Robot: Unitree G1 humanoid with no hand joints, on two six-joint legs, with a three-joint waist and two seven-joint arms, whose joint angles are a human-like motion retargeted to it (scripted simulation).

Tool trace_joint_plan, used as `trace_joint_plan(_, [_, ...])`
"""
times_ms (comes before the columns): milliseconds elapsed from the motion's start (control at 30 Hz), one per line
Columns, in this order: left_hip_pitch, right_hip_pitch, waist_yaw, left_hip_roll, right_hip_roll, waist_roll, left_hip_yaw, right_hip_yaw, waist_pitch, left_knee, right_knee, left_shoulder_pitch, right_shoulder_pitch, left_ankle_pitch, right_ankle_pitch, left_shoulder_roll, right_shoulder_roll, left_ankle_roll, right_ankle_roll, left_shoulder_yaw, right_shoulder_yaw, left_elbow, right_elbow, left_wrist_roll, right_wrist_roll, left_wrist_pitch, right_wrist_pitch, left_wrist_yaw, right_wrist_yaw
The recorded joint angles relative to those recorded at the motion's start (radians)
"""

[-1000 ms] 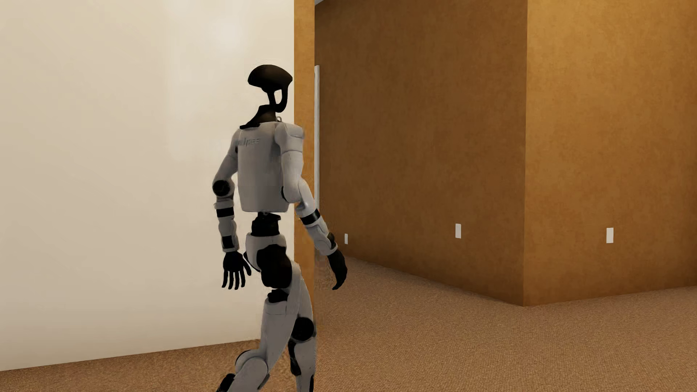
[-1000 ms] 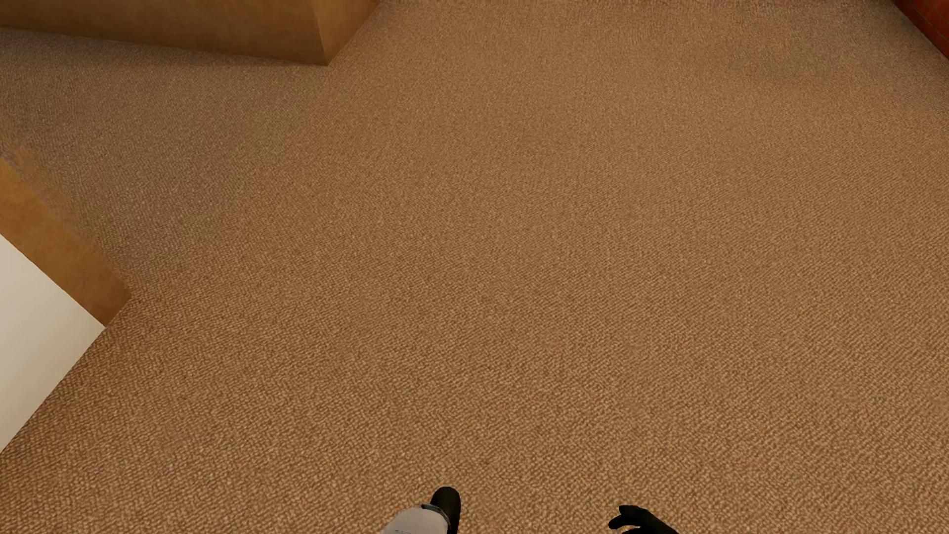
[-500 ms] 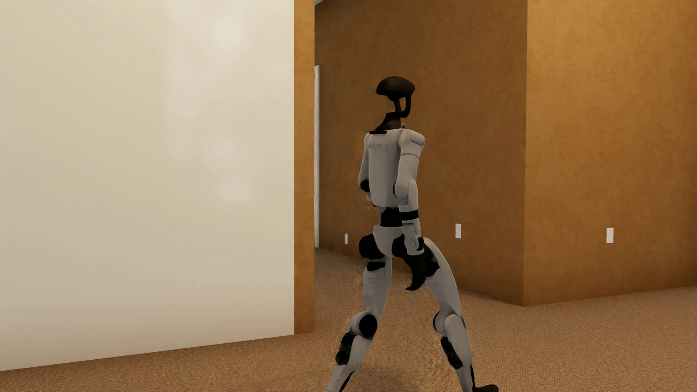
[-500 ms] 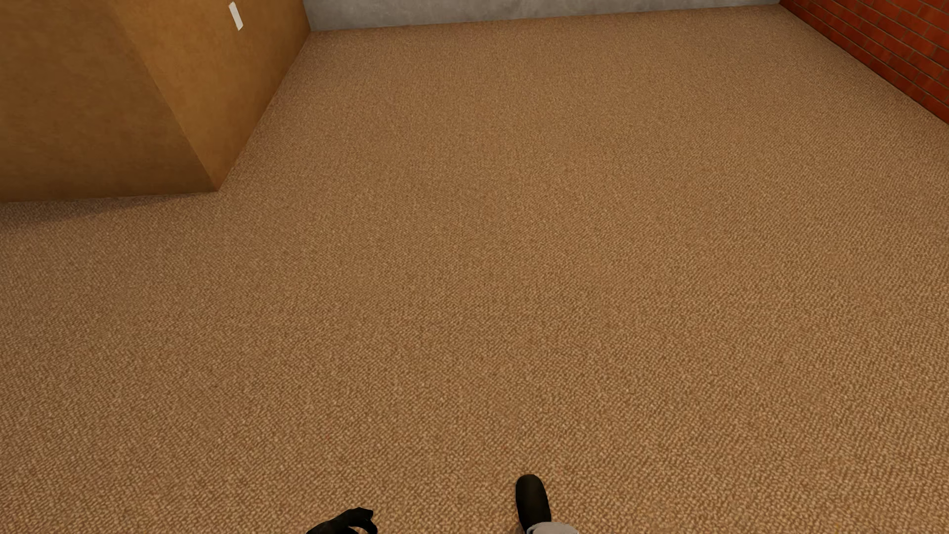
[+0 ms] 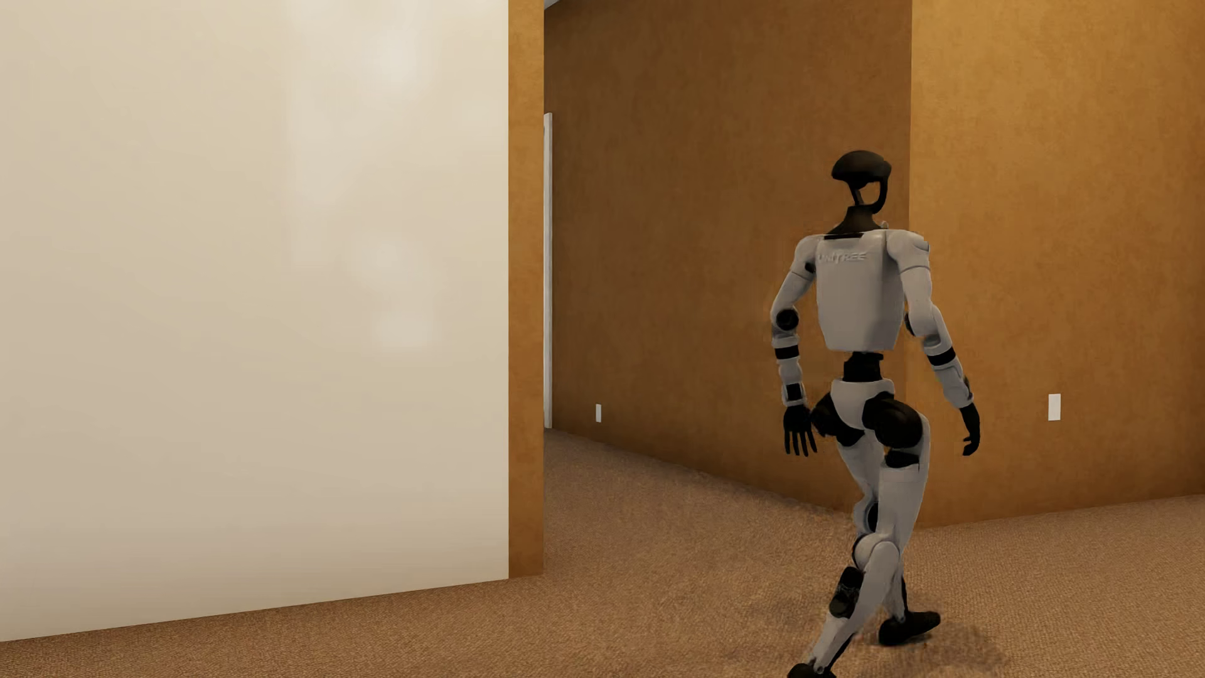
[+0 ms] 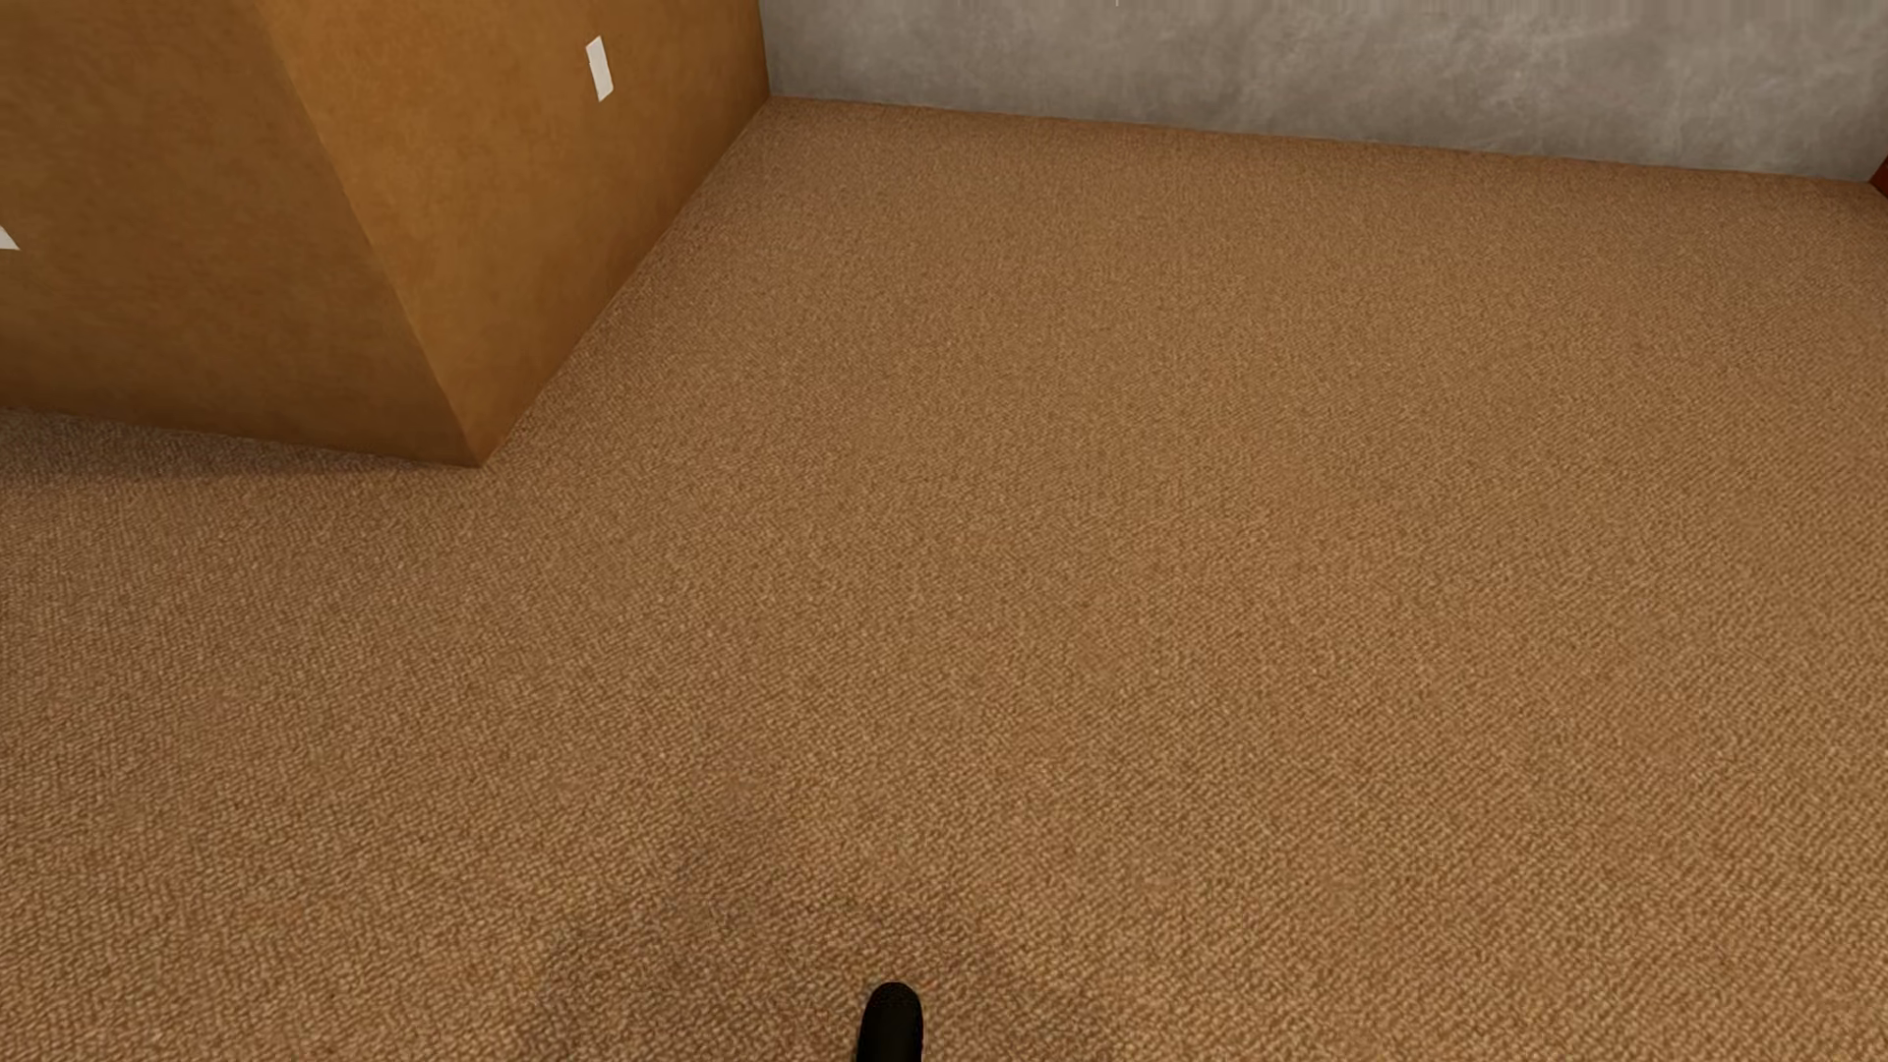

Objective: Go around the corner

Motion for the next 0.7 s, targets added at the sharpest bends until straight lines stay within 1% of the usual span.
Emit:
trace_joint_plan(33, [-0.034,0.030,0.017,-0.017,-0.005,-0.013,0.000,0.000,0.009,0.360,0.029,0.010,0.008,-0.345,-0.006,0.003,0.006,0.000,0.000,-0.016,-0.035,0.013,0.010,0.000,0.000,0.000,0.000,0.000,0.000])
trace_joint_plan(67, [-0.037,0.046,0.021,-0.051,-0.015,-0.029,0.000,0.000,0.009,0.394,0.096,0.020,0.024,-0.229,0.037,0.007,0.015,0.000,0.000,-0.018,-0.067,0.023,0.036,0.000,0.000,0.000,0.000,0.000,0.000])
trace_joint_plan(100, [-0.037,-0.008,0.015,-0.106,-0.068,-0.072,0.000,0.000,0.005,0.396,0.266,0.030,0.037,-0.060,0.179,0.010,0.033,0.000,0.000,-0.004,-0.078,0.035,0.068,0.000,0.000,0.000,0.000,0.000,0.000])
trace_joint_plan(133, [-0.016,-0.064,-0.004,-0.147,-0.111,-0.092,0.000,0.000,0.025,0.468,0.496,0.035,0.060,0.054,0.366,0.015,0.048,0.000,0.000,-0.012,-0.069,0.052,0.114,0.000,0.000,0.000,0.000,0.000,0.000])
trace_joint_plan(167, [0.019,-0.179,-0.023,-0.179,-0.140,-0.098,0.000,0.000,0.037,0.501,0.722,0.027,0.078,0.077,0.352,0.019,0.054,0.000,0.000,0.004,-0.062,0.045,0.138,0.000,0.000,0.000,0.000,0.000,0.000])
trace_joint_plan(200, [0.100,-0.284,-0.025,-0.194,-0.156,-0.097,0.000,0.000,0.069,0.488,0.830,0.019,0.085,0.062,0.239,0.026,0.056,0.000,0.000,0.032,-0.041,0.018,0.157,0.000,0.000,0.000,0.000,0.000,0.000])
trace_joint_plan(233, [0.165,-0.382,-0.072,-0.186,-0.146,-0.069,0.000,0.000,0.073,0.467,0.793,0.000,0.089,0.009,0.196,0.023,0.056,0.000,0.000,0.059,-0.017,0.002,0.186,0.000,0.000,0.000,0.000,0.000,0.000])
trace_joint_plan(267, [0.231,-0.438,-0.132,-0.181,-0.139,-0.041,0.000,0.000,0.077,0.453,0.642,-0.022,0.100,-0.057,0.186,0.034,0.050,0.000,0.000,0.047,0.008,-0.041,0.195,0.000,0.000,0.000,0.000,0.000,0.000])
trace_joint_plan(300, [0.286,-0.483,-0.186,-0.180,-0.134,-0.011,0.000,0.000,0.079,0.442,0.459,-0.041,0.123,-0.118,0.165,0.039,0.036,0.000,0.000,0.070,-0.004,-0.083,0.193,0.000,0.000,0.000,0.000,0.000,0.000])
trace_joint_plan(333, [0.341,-0.506,-0.211,-0.176,-0.139,0.012,0.000,0.000,0.069,0.417,0.243,-0.063,0.154,-0.183,0.209,0.038,0.029,0.000,0.000,0.099,-0.025,-0.109,0.189,0.000,0.000,0.000,0.000,0.000,0.000])
trace_joint_plan(367, [0.389,-0.512,-0.224,-0.175,-0.145,0.025,0.000,0.000,0.062,0.403,0.054,-0.081,0.178,-0.242,0.447,0.045,0.028,0.000,0.000,0.135,-0.014,-0.144,0.189,0.000,0.000,0.000,0.000,0.000,0.000])
trace_joint_plan(400, [0.396,-0.567,-0.239,-0.160,-0.161,0.041,0.000,0.000,0.034,0.422,0.003,-0.099,0.202,-0.310,0.730,0.060,0.030,0.000,0.000,0.168,-0.024,-0.175,0.195,0.000,0.000,0.000,0.000,0.000,0.000])
trace_joint_plan(433, [0.445,-0.584,-0.258,-0.159,-0.188,0.035,0.000,0.000,0.029,0.439,0.035,-0.111,0.227,-0.380,0.802,0.076,0.031,0.000,0.000,0.190,-0.017,-0.202,0.198,0.000,0.000,0.000,0.000,0.000,0.000])
trace_joint_plan(467, [0.504,-0.557,-0.282,-0.159,-0.198,0.035,0.000,0.000,0.043,0.480,0.124,-0.117,0.250,-0.415,0.678,0.086,0.032,0.000,0.000,0.198,-0.028,-0.225,0.194,0.000,0.000,0.000,0.000,0.000,0.000])
trace_joint_plan(500, [0.485,-0.538,-0.306,-0.142,-0.172,0.056,0.000,0.000,0.043,0.563,0.160,-0.123,0.236,-0.371,0.525,0.080,0.029,0.000,0.000,0.215,0.001,-0.230,0.215,0.000,0.000,0.000,0.000,0.000,0.000])
trace_joint_plan(533, [0.434,-0.507,-0.332,-0.123,-0.176,0.076,0.000,0.000,0.049,0.675,0.200,-0.135,0.211,-0.246,0.418,0.044,0.028,0.000,0.000,0.254,0.012,-0.206,0.239,0.000,0.000,0.000,0.000,0.000,0.000])
trace_joint_plan(567, [0.383,-0.465,-0.332,-0.110,-0.200,0.094,0.000,0.000,0.069,0.742,0.204,-0.154,0.172,-0.087,0.362,0.032,0.006,0.000,0.000,0.204,0.023,-0.216,0.251,0.000,0.000,0.000,0.000,0.000,0.000])
trace_joint_plan(600, [0.326,-0.425,-0.298,-0.084,-0.209,0.111,0.000,0.000,0.071,0.776,0.182,-0.167,0.145,0.021,0.322,0.008,-0.008,0.000,0.000,0.164,0.014,-0.198,0.265,0.000,0.000,0.000,0.000,0.000,0.000])
trace_joint_plan(633, [0.252,-0.386,-0.264,-0.065,-0.239,0.115,0.000,0.000,0.068,0.796,0.162,-0.152,0.135,0.052,0.295,0.001,-0.013,0.000,0.000,0.151,-0.026,-0.219,0.245,0.000,0.000,0.000,0.000,0.000,0.000])
trace_joint_plan(667, [0.192,-0.328,-0.234,-0.051,-0.270,0.106,0.000,0.000,0.064,0.790,0.147,-0.133,0.131,0.030,0.263,-0.004,-0.014,0.000,0.000,0.117,-0.041,-0.220,0.220,0.000,0.000,0.000,0.000,0.000,0.000])
trace_joint_plan(700, [0.106,-0.294,-0.217,-0.029,-0.284,0.098,0.000,0.000,0.050,0.781,0.138,-0.114,0.125,0.003,0.231,-0.010,-0.016,0.000,0.000,0.092,-0.033,-0.199,0.193,0.000,0.000,0.000,0.000,0.000,0.000])
